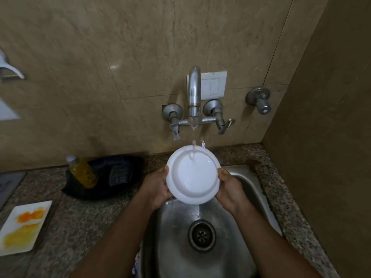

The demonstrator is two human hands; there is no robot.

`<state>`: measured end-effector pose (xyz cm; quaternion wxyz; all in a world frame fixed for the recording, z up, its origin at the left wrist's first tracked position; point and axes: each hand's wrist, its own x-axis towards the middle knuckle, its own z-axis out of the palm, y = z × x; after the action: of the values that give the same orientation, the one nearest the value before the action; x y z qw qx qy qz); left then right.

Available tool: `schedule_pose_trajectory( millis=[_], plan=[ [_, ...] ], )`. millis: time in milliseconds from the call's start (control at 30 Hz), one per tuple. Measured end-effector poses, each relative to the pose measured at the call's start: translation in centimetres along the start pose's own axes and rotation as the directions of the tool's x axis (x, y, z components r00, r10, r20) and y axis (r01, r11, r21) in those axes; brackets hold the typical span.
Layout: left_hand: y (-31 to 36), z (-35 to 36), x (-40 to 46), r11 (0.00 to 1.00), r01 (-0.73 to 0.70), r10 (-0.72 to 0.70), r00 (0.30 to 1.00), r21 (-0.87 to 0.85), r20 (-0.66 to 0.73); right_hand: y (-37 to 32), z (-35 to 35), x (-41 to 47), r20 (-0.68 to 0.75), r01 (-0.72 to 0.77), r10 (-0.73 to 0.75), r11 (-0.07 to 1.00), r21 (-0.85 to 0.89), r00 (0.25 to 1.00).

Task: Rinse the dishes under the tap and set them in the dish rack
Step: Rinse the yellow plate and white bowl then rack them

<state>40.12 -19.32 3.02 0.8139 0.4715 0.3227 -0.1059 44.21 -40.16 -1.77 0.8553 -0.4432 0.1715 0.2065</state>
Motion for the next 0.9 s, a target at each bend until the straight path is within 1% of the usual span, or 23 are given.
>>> schedule_pose_trajectory(
  millis=[67, 167, 267, 467, 533, 567, 633, 700, 733, 800, 867, 900],
  plan=[
    [0.5, -0.5, -0.1, 0.999, 0.017, -0.016, 1.0, 0.037, -0.017, -0.1, 0.6, 0.1, 0.022, 0.014, -0.014, 1.0, 0.003, 1.0],
    [0.9, -1.5, -0.2, 0.986, 0.065, -0.065, 0.998, 0.156, -0.007, -0.3, 0.9, 0.3, 0.064, 0.027, -0.026, 1.0, -0.013, 0.998],
    [1.0, -2.3, -0.3, 0.958, 0.128, -0.135, 0.991, 0.258, 0.012, -0.4, 0.5, -0.1, 0.092, 0.05, -0.043, 0.996, -0.071, 0.995],
    [0.6, -1.9, -0.4, 0.932, 0.209, -0.229, 0.973, 0.296, 0.036, -0.5, -0.7, -1.2, 0.11, 0.109, -0.095, 0.986, -0.125, 0.989],
    [0.7, -1.7, -0.6, 0.943, 0.24, -0.259, 0.964, 0.229, 0.058, -0.7, -0.9, -1.6, 0.124, 0.133, -0.111, 0.973, -0.187, 0.986],
    [0.8, -1.5, -0.7, 0.954, 0.239, -0.255, 0.964, 0.181, 0.074, -0.9, -1.0, -1.7, 0.143, 0.152, -0.123, 0.964, -0.22, 0.982],
    [0.9, -0.7, -0.9, 0.97, 0.199, -0.213, 0.973, 0.14, 0.086, -1.2, -1.3, -2.1, 0.199, 0.198, -0.149, 0.947, -0.255, 0.969],
    [0.5, 0.1, -0.9, 0.981, 0.147, -0.156, 0.985, 0.124, 0.071, -1.6, -1.4, -2.4, 0.239, 0.184, -0.137, 0.965, -0.188, 0.961],
    [0.3, 0.4, -0.8, 0.987, 0.119, -0.126, 0.99, 0.109, 0.06, -1.7, -1.3, -2.5, 0.246, 0.144, -0.109, 0.981, -0.129, 0.963],
    [-0.6, 0.7, -0.6, 0.996, 0.044, -0.048, 0.997, 0.074, 0.054, -1.6, -0.7, -2.5, 0.219, 0.048, -0.039, 0.998, -0.035, 0.975],
    [-1.4, 0.4, 0.0, 0.998, -0.039, 0.033, 0.994, 0.055, 0.103, -1.2, 0.0, -2.3, 0.158, 0.05, -0.038, 0.996, -0.071, 0.987],
    [-1.7, 0.3, 0.2, 0.995, -0.081, 0.073, 0.991, 0.059, 0.113, -1.0, 0.1, -2.3, 0.13, 0.086, -0.07, 0.989, -0.121, 0.989]
  ],
)
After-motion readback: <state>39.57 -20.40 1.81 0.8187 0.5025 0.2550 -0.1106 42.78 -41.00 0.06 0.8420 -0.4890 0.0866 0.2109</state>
